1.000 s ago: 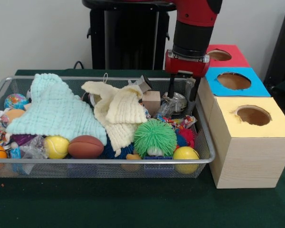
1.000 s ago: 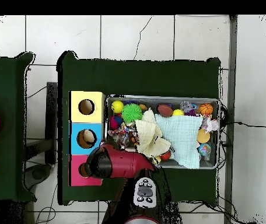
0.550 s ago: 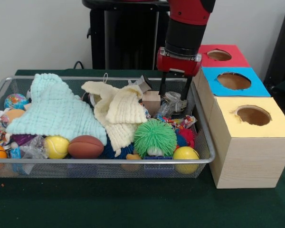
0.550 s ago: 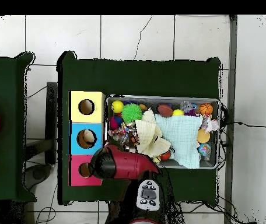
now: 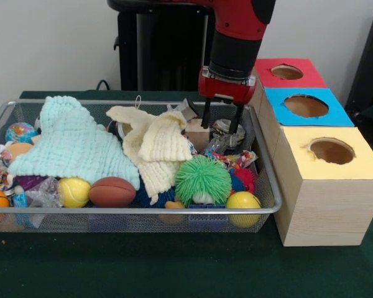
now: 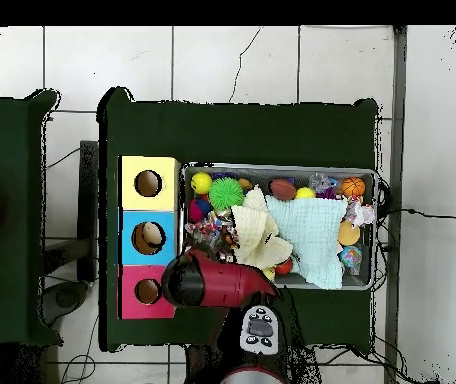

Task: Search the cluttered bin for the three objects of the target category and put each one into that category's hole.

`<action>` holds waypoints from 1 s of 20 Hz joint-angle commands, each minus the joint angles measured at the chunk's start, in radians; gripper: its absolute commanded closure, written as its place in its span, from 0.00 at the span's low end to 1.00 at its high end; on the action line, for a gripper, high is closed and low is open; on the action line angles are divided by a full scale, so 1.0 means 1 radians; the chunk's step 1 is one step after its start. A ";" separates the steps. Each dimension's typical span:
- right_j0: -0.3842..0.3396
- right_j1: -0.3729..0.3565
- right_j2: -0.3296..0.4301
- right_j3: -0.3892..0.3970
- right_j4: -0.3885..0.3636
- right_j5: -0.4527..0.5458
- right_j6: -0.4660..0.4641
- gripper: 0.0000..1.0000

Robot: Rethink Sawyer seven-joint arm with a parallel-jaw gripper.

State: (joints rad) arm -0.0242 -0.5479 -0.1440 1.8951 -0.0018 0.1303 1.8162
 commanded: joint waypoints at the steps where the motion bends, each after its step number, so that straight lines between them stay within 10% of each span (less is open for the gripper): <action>1: -0.040 0.074 0.045 -0.038 -0.002 -0.038 0.140 0.00; 20: -0.085 -0.065 0.109 0.020 0.024 0.101 0.125 0.00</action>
State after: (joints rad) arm -0.0816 -0.5470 -0.1312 1.8958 -0.0018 0.1297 1.8162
